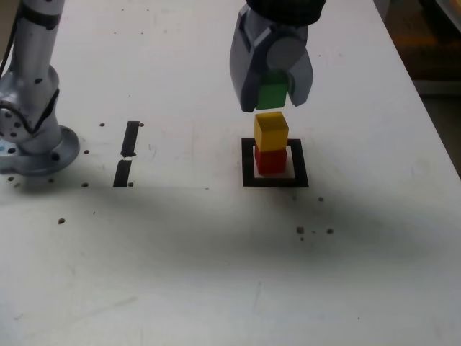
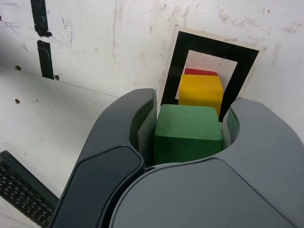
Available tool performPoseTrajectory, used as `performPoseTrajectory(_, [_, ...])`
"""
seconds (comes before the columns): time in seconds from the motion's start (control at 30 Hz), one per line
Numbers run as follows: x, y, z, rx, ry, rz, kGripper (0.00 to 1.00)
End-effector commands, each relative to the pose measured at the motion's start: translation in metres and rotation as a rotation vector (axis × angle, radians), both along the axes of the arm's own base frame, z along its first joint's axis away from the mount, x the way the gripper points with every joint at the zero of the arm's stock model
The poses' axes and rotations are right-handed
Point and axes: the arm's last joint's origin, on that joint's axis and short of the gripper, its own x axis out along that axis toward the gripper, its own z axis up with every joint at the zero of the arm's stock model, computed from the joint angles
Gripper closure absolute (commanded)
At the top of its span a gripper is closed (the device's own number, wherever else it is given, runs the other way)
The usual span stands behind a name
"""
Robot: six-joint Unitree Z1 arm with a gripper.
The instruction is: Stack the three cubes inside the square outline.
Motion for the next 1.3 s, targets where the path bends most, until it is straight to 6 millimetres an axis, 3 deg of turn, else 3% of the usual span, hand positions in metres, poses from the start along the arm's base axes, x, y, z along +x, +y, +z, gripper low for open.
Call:
performPoseTrajectory(0.0, [0.0, 0.001, -0.002, -0.005, 0.012, 0.003, 0.82])
performPoseTrajectory(0.57, [0.011, 0.0, -0.025, -0.039, 0.042, -0.001, 0.68])
performPoseTrajectory(0.93, [0.014, 0.004, -0.029, -0.036, 0.045, -0.002, 0.42])
performPoseTrajectory(1.27, [0.016, 0.007, -0.037, -0.043, 0.036, -0.004, 0.3])
